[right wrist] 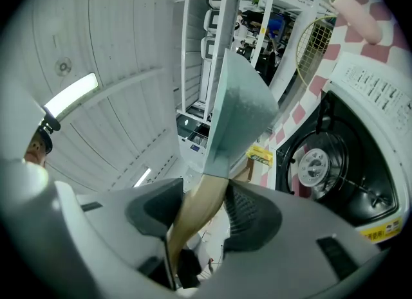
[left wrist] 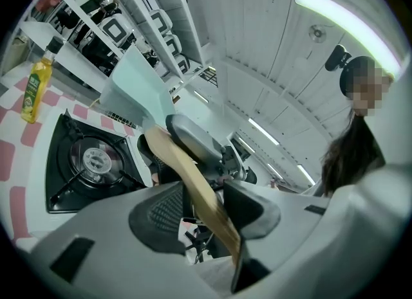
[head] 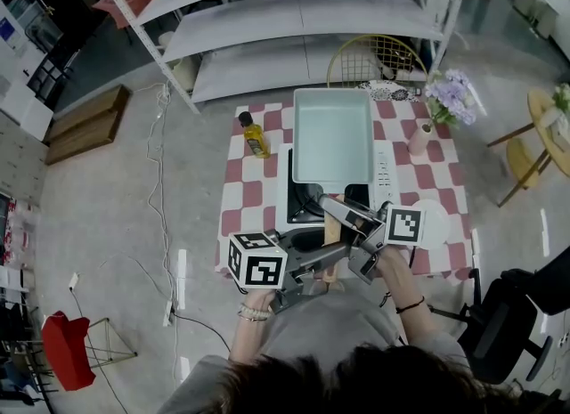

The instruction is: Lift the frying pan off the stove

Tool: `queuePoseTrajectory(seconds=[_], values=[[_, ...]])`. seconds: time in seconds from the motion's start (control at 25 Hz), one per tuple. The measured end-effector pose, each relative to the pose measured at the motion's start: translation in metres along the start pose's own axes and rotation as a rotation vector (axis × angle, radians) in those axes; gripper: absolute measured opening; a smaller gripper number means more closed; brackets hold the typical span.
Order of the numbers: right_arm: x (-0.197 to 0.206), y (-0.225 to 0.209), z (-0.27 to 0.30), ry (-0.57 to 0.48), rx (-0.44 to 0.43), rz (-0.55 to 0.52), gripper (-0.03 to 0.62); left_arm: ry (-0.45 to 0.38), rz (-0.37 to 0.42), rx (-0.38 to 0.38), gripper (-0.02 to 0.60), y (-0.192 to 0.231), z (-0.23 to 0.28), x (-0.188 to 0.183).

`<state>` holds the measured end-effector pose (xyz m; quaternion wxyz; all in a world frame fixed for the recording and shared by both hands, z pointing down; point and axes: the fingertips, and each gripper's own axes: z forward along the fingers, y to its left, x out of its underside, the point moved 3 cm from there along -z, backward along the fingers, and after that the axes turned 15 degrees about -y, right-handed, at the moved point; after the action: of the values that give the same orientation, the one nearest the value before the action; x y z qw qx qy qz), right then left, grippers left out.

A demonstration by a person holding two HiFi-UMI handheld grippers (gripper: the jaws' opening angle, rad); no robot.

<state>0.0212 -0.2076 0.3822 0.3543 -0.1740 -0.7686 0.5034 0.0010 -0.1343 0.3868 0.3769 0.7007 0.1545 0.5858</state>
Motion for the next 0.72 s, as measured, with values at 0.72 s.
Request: queuePoseTrajectory(seconds=[0.72], values=[[-0.022, 0.023, 0.007, -0.014, -0.054, -0.046, 0.213, -0.007, 0.091, 0.046, 0.192, -0.015, 0.010, -0.023]])
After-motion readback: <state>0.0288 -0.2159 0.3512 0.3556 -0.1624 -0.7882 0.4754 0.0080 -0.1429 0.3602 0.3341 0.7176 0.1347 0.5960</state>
